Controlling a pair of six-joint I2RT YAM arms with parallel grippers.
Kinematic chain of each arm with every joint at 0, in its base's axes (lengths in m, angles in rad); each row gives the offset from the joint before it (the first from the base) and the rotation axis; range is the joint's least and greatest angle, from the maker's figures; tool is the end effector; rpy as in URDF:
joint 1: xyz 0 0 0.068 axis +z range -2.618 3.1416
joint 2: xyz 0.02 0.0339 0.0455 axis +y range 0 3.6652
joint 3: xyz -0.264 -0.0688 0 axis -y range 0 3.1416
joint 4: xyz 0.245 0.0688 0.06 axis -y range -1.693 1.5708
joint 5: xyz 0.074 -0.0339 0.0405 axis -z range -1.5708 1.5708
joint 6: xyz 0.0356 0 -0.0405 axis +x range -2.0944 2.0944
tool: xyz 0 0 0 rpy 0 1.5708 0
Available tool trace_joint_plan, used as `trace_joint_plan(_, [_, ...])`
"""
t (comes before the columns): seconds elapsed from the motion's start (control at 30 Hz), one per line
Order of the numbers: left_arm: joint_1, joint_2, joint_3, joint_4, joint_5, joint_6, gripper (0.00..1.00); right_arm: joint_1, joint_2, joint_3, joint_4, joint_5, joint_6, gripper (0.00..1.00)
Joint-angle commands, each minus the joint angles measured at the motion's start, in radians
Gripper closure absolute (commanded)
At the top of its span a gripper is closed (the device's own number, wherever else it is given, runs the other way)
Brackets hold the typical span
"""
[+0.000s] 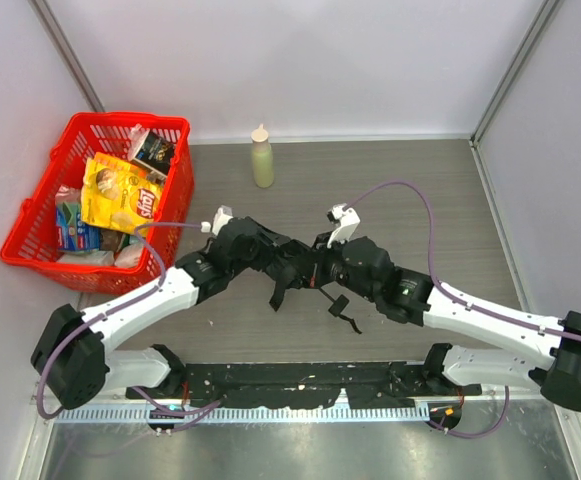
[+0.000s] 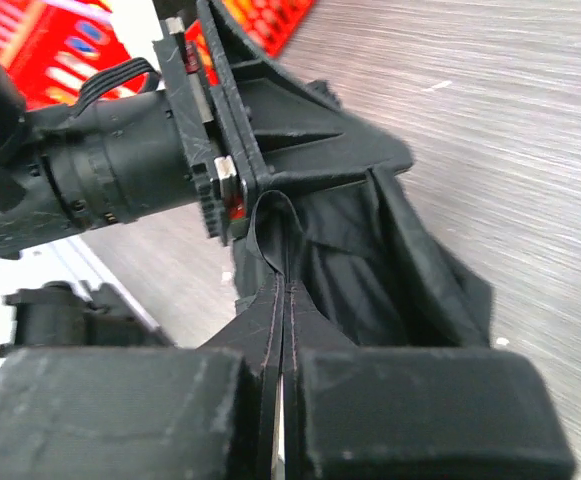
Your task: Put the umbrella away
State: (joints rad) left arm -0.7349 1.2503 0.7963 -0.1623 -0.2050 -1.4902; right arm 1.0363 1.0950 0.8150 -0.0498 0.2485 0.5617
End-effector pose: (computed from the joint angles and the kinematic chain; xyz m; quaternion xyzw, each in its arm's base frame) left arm 0.2068 -0.1771 0.2476 -0.3695 0.8040 -0.3696 0.2836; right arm 0.1368 0.2139 0.3030 -0.1197 0.8016 0.3432 0.4746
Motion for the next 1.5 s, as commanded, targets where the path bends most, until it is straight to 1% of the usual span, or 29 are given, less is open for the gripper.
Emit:
trace_joint_plan(0.0, [0.023,-0.075,-0.023,0.236,-0.034,0.01,1.0,-0.042,-0.033,-0.068,0.186,-0.314,0.147,0.99])
trace_joint_plan(0.1, [0.031,-0.097,-0.071,0.357,-0.019,0.025,1.0,-0.059,-0.046,-0.106,0.295,-0.394,0.205,0.99])
trace_joint_plan(0.2, [0.032,-0.12,-0.104,0.398,-0.039,0.028,1.0,-0.065,-0.05,-0.132,0.34,-0.436,0.269,0.99])
trace_joint_plan(0.3, [0.032,-0.137,-0.108,0.4,-0.05,0.045,1.0,-0.077,-0.052,-0.169,0.43,-0.471,0.339,0.99])
trace_joint_plan(0.33, [0.034,-0.146,-0.108,0.397,-0.06,0.059,1.0,-0.085,-0.049,-0.197,0.459,-0.497,0.395,0.99])
trace_joint_plan(0.43, [0.034,-0.173,-0.098,0.377,-0.105,0.105,1.0,-0.09,-0.029,-0.241,0.65,-0.544,0.509,0.99])
trace_joint_plan(0.47, [0.032,-0.184,-0.089,0.351,-0.118,0.105,1.0,-0.091,-0.015,-0.243,0.665,-0.555,0.523,0.99])
trace_joint_plan(0.5, [0.032,-0.187,-0.083,0.339,-0.131,0.107,1.0,-0.091,-0.009,-0.234,0.618,-0.551,0.506,0.99])
trace_joint_plan(0.53, [0.034,-0.196,-0.077,0.336,-0.138,0.104,1.0,-0.093,-0.012,-0.205,0.554,-0.513,0.432,0.99])
trace_joint_plan(0.57, [0.032,-0.199,-0.068,0.322,-0.148,0.096,1.0,-0.091,-0.011,-0.185,0.422,-0.45,0.394,0.99])
trace_joint_plan(0.63, [0.034,-0.193,-0.037,0.276,-0.163,0.081,1.0,-0.091,0.005,-0.128,0.244,-0.384,0.282,0.99])
trace_joint_plan(0.67, [0.032,-0.187,-0.025,0.264,-0.168,0.073,1.0,-0.09,0.009,-0.087,0.208,-0.367,0.212,0.96])
trace_joint_plan(0.7, [0.034,-0.178,-0.014,0.261,-0.172,0.067,1.0,-0.088,0.017,-0.067,0.126,-0.327,0.183,0.87])
trace_joint_plan(0.73, [0.034,-0.172,-0.005,0.257,-0.178,0.061,1.0,-0.088,0.023,-0.027,0.093,-0.319,0.141,0.84])
trace_joint_plan(0.77, [0.034,-0.163,0.0,0.26,-0.186,0.056,1.0,-0.085,0.028,0.014,0.027,-0.315,0.117,0.78])
trace_joint_plan(0.8, [0.032,-0.157,0.0,0.28,-0.191,0.059,1.0,-0.082,0.032,0.032,-0.005,-0.308,0.078,0.75])
trace_joint_plan(0.83, [0.034,-0.152,0.001,0.299,-0.194,0.065,1.0,-0.075,0.025,0.059,-0.042,-0.29,0.052,0.69])
trace_joint_plan(0.87, [0.034,-0.147,0.004,0.309,-0.198,0.071,1.0,-0.073,0.02,0.065,-0.059,-0.29,0.037,0.66])
trace_joint_plan(0.9, [0.034,-0.143,0.01,0.31,-0.203,0.079,1.0,-0.071,0.007,0.082,-0.07,-0.302,0.011,0.59])
trace_joint_plan(1.0, [0.032,-0.134,0.024,0.3,-0.22,0.073,1.0,-0.058,-0.018,0.098,-0.11,-0.31,-0.058,0.48])
trace_joint_plan(1.03, [0.035,-0.132,0.024,0.299,-0.226,0.059,1.0,-0.044,-0.035,0.087,-0.108,-0.314,-0.1,0.43])
trace_joint_plan(1.1, [0.035,-0.127,0.037,0.259,-0.232,0.007,1.0,-0.026,-0.059,0.044,-0.09,-0.324,-0.159,0.39])
trace_joint_plan(1.17, [0.037,-0.121,0.09,0.125,-0.244,-0.066,1.0,0.013,-0.093,-0.021,-0.049,-0.252,-0.216,0.37])
trace_joint_plan(1.2, [0.035,-0.114,0.122,0.051,-0.25,-0.111,1.0,0.063,-0.116,-0.049,0.011,-0.106,-0.236,0.34])
trace_joint_plan(1.23, [0.037,-0.106,0.145,0.018,-0.257,-0.136,1.0,0.092,-0.124,-0.112,0.042,-0.051,-0.268,0.32])
trace_joint_plan(1.27, [0.037,-0.101,0.158,-0.011,-0.261,-0.154,1.0,0.141,-0.122,-0.131,0.127,0.068,-0.285,0.3])
trace_joint_plan(1.33, [0.037,-0.092,0.173,-0.037,-0.263,-0.209,1.0,0.204,-0.087,-0.157,0.222,0.254,-0.309,0.27])
trace_joint_plan(1.4, [0.046,-0.088,0.161,-0.017,-0.231,-0.264,1.0,0.232,-0.029,-0.163,0.308,0.332,-0.361,0.25])
trace_joint_plan(1.47, [0.06,-0.08,0.146,0.019,-0.177,-0.307,1.0,0.24,0.012,-0.168,0.399,0.356,-0.404,0.24])
